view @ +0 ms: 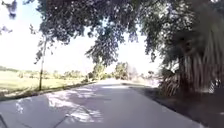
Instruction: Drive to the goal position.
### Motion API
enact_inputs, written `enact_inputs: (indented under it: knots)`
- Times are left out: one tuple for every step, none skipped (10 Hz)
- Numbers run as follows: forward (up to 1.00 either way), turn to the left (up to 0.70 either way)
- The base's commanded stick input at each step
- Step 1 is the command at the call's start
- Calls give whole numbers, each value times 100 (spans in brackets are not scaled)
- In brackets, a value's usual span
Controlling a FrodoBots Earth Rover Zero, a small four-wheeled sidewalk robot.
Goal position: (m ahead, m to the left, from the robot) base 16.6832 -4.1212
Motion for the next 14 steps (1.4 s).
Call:
enact_inputs:
  knots:
    - [70,0]
    - [70,0]
    - [70,0]
    - [70,0]
    - [70,0]
    - [70,0]
    - [70,0]
    - [70,0]
    - [70,0]
    - [70,0]
    - [70,6]
    - [70,11]
    - [70,13]
    - [70,11]
